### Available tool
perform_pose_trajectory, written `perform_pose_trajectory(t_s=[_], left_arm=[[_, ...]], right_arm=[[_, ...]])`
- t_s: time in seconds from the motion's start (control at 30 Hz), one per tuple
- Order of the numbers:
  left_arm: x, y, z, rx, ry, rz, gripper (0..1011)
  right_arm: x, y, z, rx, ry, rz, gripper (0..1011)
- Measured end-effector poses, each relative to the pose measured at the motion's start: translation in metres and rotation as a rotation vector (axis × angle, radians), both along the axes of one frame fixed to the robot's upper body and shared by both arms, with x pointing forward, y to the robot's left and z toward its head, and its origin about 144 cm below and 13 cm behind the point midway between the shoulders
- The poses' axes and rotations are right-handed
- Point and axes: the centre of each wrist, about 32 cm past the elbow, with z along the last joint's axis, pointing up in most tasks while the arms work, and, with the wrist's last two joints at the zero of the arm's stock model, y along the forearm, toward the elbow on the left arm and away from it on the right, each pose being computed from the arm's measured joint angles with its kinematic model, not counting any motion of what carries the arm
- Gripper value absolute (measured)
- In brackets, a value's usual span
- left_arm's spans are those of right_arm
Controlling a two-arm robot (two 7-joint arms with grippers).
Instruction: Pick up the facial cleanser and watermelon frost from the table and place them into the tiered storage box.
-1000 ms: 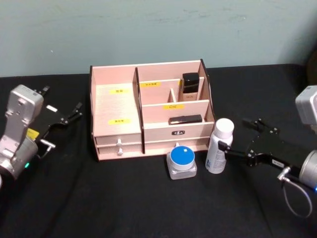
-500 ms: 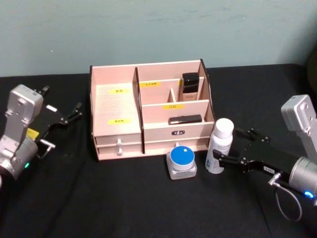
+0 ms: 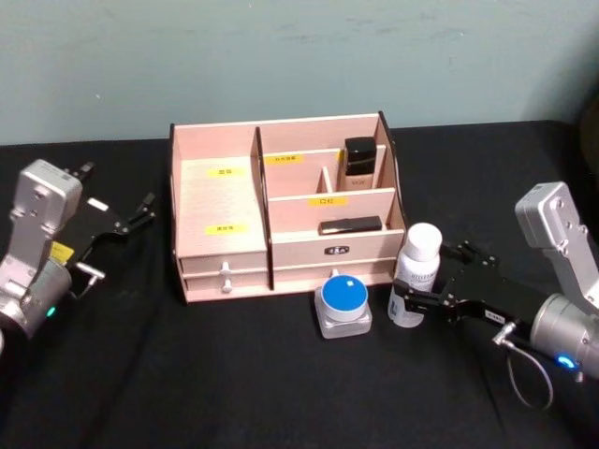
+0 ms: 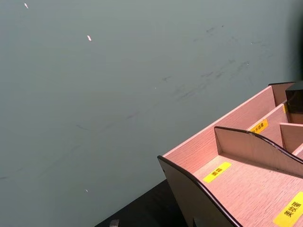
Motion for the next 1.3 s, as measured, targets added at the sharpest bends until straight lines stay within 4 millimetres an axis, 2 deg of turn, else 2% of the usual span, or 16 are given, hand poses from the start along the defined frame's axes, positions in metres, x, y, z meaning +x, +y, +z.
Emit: perform_pose_trajectory(t_s=[0.47,0.9,1.03,1.17,1.2,1.3], left_arm=[[0.000,0.000,0.000,0.000,0.000,0.000,1010],[0.000,0.000,0.000,0.000,0.000,0.000,1009],[0.000,0.000,0.000,0.000,0.000,0.000,1009],[0.000,0.000,0.000,0.000,0.000,0.000,1010],[0.000,0.000,0.000,0.000,0.000,0.000,1010],[0.000,0.000,0.000,0.000,0.000,0.000,1010]], right_arm=[[0.014,0.005,-0.008,0.015,-0.009,0.013,1002],[0.014,0.005,-0.008,0.016,-0.010,0.015,995],[0.014,0.005,-0.008,0.016,-0.010,0.015,929],[0.014,0.005,-0.008,0.015,-0.010,0.014,818],[0.014,0.005,-0.008,0.015,-0.010,0.014,763],[0.014,0.005,-0.008,0.015,-0.010,0.014,707]])
